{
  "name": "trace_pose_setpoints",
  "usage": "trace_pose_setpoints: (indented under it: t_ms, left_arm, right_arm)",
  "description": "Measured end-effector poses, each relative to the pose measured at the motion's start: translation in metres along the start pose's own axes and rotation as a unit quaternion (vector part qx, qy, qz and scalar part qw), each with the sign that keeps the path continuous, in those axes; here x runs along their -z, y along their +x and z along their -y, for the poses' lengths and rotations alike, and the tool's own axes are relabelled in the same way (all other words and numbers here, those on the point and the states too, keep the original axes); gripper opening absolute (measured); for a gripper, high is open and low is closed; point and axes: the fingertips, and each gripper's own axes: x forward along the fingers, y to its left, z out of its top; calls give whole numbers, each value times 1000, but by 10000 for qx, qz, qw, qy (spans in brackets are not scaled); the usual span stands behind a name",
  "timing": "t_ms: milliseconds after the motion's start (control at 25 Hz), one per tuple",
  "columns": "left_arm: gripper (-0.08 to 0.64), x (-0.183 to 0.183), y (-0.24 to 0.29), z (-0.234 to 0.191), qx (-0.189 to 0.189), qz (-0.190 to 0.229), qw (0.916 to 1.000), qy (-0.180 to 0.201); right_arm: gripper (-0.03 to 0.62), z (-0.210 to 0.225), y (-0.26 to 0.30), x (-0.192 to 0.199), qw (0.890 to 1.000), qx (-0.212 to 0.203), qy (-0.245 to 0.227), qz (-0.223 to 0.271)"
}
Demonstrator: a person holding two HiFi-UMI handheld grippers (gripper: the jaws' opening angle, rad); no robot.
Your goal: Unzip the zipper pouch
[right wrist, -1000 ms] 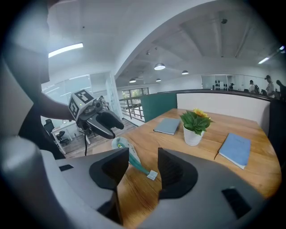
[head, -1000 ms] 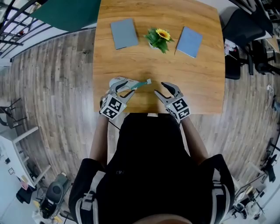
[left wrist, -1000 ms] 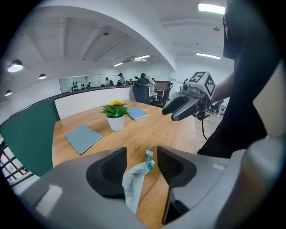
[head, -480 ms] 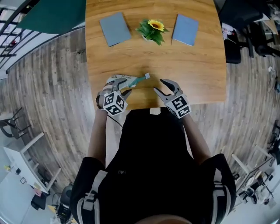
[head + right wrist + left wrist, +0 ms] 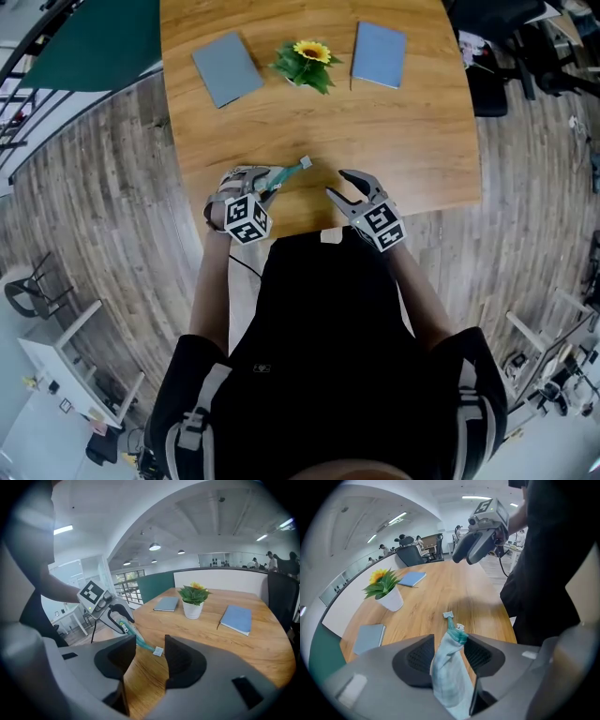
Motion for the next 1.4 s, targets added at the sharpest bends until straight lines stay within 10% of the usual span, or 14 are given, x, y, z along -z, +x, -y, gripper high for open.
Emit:
trace_pose_setpoints:
  t_ms: [1400]
  left_arm:
    - [8, -18, -21, -17, -488, 416, 9966, -512]
  right_arm:
    - [175, -11, -1, -9, 9997, -244, -86, -13]
